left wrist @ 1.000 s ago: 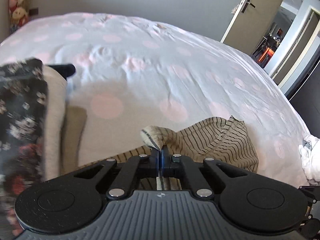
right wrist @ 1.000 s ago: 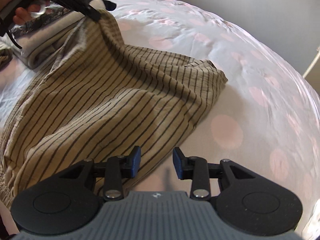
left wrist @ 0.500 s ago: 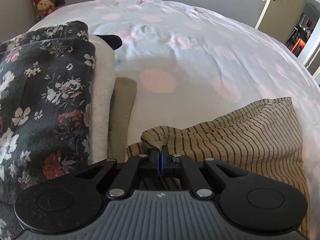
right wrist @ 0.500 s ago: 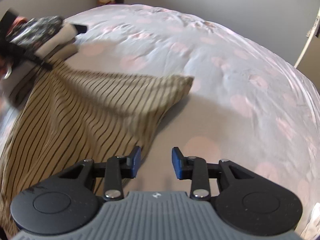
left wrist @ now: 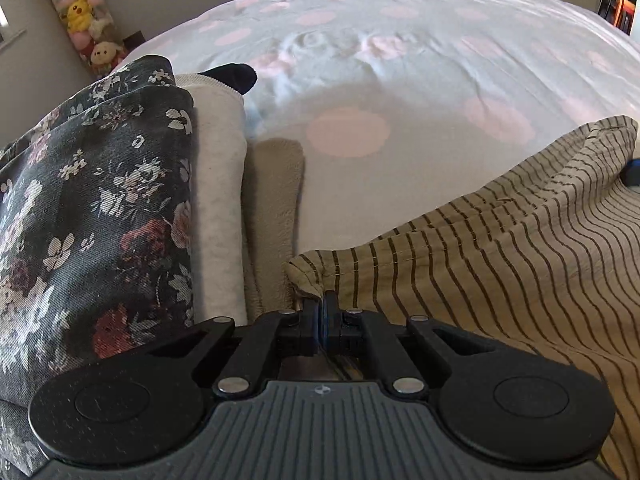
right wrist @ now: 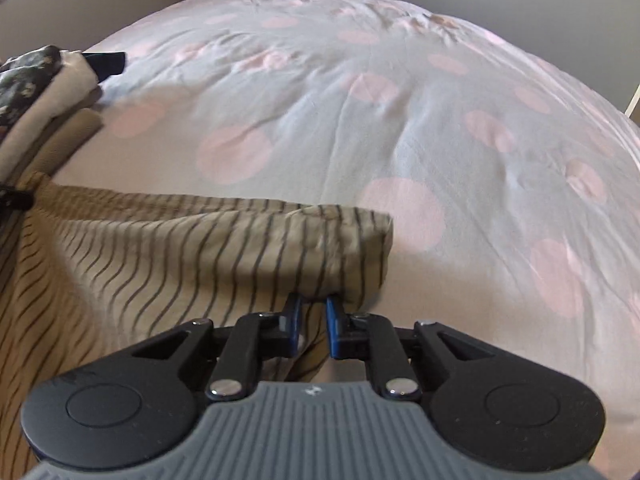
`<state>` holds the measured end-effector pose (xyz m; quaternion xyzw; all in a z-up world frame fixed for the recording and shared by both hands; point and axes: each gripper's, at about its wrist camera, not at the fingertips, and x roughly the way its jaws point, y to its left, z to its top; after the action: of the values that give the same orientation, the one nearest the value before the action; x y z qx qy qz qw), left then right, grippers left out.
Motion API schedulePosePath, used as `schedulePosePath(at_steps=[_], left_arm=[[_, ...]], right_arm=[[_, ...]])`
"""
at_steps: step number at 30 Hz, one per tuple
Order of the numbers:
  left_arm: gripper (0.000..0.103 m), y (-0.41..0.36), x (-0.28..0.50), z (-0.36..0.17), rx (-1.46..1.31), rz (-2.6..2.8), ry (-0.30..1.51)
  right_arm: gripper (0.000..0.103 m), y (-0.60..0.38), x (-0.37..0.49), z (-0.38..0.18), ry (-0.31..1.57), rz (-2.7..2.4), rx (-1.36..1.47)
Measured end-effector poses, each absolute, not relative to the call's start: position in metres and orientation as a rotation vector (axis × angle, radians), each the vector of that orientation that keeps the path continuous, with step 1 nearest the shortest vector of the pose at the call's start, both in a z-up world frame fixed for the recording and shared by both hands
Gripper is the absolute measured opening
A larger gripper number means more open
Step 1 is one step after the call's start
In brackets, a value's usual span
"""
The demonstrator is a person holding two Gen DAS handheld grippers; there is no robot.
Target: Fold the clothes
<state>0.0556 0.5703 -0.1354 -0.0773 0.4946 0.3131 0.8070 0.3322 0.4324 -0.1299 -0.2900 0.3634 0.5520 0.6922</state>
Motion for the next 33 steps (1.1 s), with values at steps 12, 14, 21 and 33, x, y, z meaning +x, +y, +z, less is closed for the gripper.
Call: schedulePosePath(at_steps=[12, 14, 21, 33], left_arm=[[0.002, 0.569, 0.053, -0.139, -0.127, 0.63, 1.016], [0.007, 0.57, 0.046, -0.131, -0.178, 0.589, 0.973], [0.029, 0.55, 0.014, -0.095, -0.348, 0.576, 0.868], [0.042, 0.466, -0.048, -0.092, -0.688, 0.486, 0.897]], right_arm=[[0.012, 0.471, 0.349, -0.135, 0.811, 1.174, -0.604], [0.018, 0.463, 0.345, -0.125, 0.788, 1.177, -0.597], [0.03, 0.388, 0.314, -0.084, 0.742, 1.205, -0.579], [0.035, 0.232, 0.211, -0.083, 0.873, 1.151, -0.393]])
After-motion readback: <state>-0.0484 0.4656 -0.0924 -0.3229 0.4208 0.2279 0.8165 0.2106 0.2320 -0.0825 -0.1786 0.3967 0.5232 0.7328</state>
